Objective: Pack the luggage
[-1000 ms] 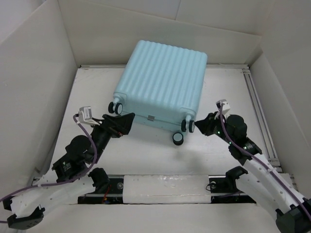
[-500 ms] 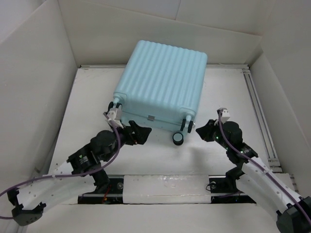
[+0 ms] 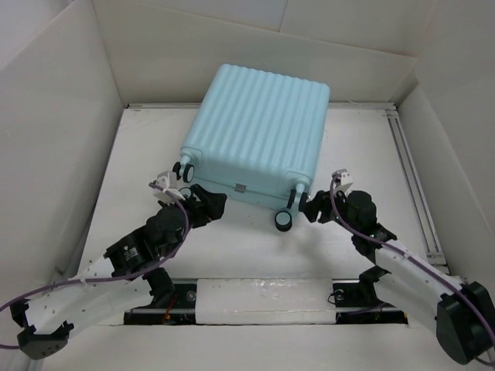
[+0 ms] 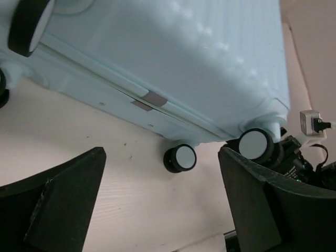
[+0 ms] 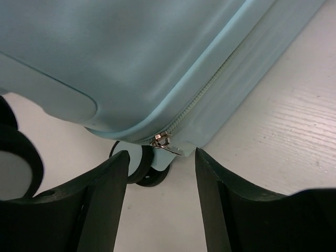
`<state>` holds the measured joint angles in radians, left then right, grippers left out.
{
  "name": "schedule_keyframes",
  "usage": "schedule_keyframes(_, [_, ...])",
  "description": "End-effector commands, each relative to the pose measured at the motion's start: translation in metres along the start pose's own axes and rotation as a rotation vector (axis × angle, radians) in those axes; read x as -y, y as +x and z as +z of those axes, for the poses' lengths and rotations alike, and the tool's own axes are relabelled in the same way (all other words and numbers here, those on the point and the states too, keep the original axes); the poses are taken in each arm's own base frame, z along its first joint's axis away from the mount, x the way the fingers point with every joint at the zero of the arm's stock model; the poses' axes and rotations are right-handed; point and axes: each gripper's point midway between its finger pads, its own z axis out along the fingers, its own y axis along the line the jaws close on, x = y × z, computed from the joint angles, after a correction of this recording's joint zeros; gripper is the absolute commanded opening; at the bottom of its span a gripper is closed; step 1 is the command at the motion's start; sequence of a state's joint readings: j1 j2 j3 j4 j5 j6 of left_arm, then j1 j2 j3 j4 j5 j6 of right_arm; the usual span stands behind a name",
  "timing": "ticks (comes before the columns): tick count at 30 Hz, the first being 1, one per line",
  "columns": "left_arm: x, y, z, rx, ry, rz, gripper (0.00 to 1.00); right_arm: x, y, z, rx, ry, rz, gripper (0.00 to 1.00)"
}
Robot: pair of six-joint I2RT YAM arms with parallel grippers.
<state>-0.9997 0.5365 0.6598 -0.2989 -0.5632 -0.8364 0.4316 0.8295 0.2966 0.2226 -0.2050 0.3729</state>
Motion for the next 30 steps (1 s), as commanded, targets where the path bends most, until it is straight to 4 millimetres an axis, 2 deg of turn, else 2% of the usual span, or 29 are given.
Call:
schedule_keyframes(1, [0.0,-0.029,-0.002,0.082,-0.097,-0.067,0.89,-0.023,-0.026,0.012,0.059,-0.131,-0.089,0.59])
schedule_keyframes(2, [0.004,-0.028,0.002,0.075,-0.107,-0.058,0.91,-0.023,-0.032,0.014,0.073,-0.123,-0.091,0.59])
schedule_keyframes(3, [0.014,-0.042,0.0,0.096,-0.102,-0.059,0.91,-0.023,-0.032,0.014,0.074,-0.123,-0.103,0.59])
schedule_keyframes(4, [0.02,-0.047,0.001,0.099,-0.097,-0.05,0.92,-0.02,-0.033,0.016,0.08,-0.112,-0.103,0.59])
schedule_keyframes(5, [0.024,-0.045,0.008,0.083,-0.117,0.015,0.94,-0.021,-0.035,0.017,0.091,-0.116,-0.106,0.59])
schedule_keyframes(6, [0.042,-0.063,0.007,0.112,-0.097,0.009,0.94,-0.019,-0.038,0.019,0.095,-0.103,-0.104,0.59])
schedule_keyframes(8, [0.059,-0.072,0.013,0.109,-0.1,0.046,0.95,-0.021,-0.042,0.021,0.104,-0.106,-0.107,0.59])
schedule_keyframes(9, [0.067,-0.067,0.027,0.094,-0.117,0.118,0.97,-0.021,-0.044,0.021,0.113,-0.109,-0.118,0.58])
schedule_keyframes(10, [0.089,-0.083,0.028,0.108,-0.085,0.11,0.98,-0.022,-0.046,0.022,0.113,-0.109,-0.118,0.56])
schedule_keyframes(11, [0.096,-0.084,0.035,0.095,-0.083,0.128,1.0,-0.022,-0.046,0.022,0.113,-0.109,-0.118,0.56])
schedule_keyframes(12, [0.088,-0.081,0.063,-0.004,-0.069,0.125,1.0,-0.022,-0.046,0.022,0.113,-0.109,-0.118,0.56])
schedule_keyframes(13, [0.083,-0.088,0.074,-0.042,-0.034,0.103,0.94,-0.022,-0.046,0.022,0.113,-0.109,-0.118,0.56])
schedule_keyframes(14, [0.069,-0.086,0.087,-0.066,-0.013,0.072,0.91,-0.023,-0.049,0.021,0.123,-0.112,-0.121,0.56])
schedule_keyframes(15, [0.059,-0.094,0.086,-0.048,0.0,0.049,0.91,-0.023,-0.048,0.018,0.129,-0.113,-0.134,0.56])
schedule_keyframes(16, [0.055,-0.115,0.067,0.041,0.012,0.03,0.91,-0.022,-0.052,0.017,0.143,-0.106,-0.136,0.56])
schedule_keyframes(18, [0.038,-0.113,0.052,0.077,-0.022,0.028,0.91,-0.016,-0.048,0.015,0.148,-0.088,-0.133,0.56])
schedule_keyframes(19, [0.026,-0.123,0.04,0.135,-0.061,0.021,0.91,-0.016,-0.048,0.015,0.148,-0.088,-0.133,0.56])
schedule_keyframes(20, [0.006,-0.111,0.039,0.106,-0.123,0.032,0.93,-0.019,-0.051,0.017,0.147,-0.097,-0.134,0.56])
schedule_keyframes(22, [-0.019,-0.101,0.039,0.093,-0.206,0.042,0.94,-0.016,-0.046,0.02,0.128,-0.09,-0.129,0.56])
schedule_keyframes(23, [-0.029,-0.099,0.039,0.101,-0.232,0.029,0.96,-0.015,-0.051,0.02,0.139,-0.085,-0.129,0.56])
schedule_keyframes(24, [-0.046,-0.08,0.042,0.066,-0.265,0.031,0.96,-0.015,-0.051,0.02,0.139,-0.085,-0.129,0.56])
schedule_keyframes(25, [-0.056,-0.076,0.041,0.072,-0.294,0.036,0.98,-0.013,-0.049,0.021,0.131,-0.081,-0.138,0.55])
schedule_keyframes(27, [-0.066,-0.072,0.04,0.091,-0.321,0.013,0.99,-0.012,-0.052,0.021,0.14,-0.086,-0.138,0.53])
schedule_keyframes(30, [-0.081,-0.061,0.047,0.067,-0.379,0.031,0.99,-0.01,-0.053,0.023,0.138,-0.084,-0.136,0.44])
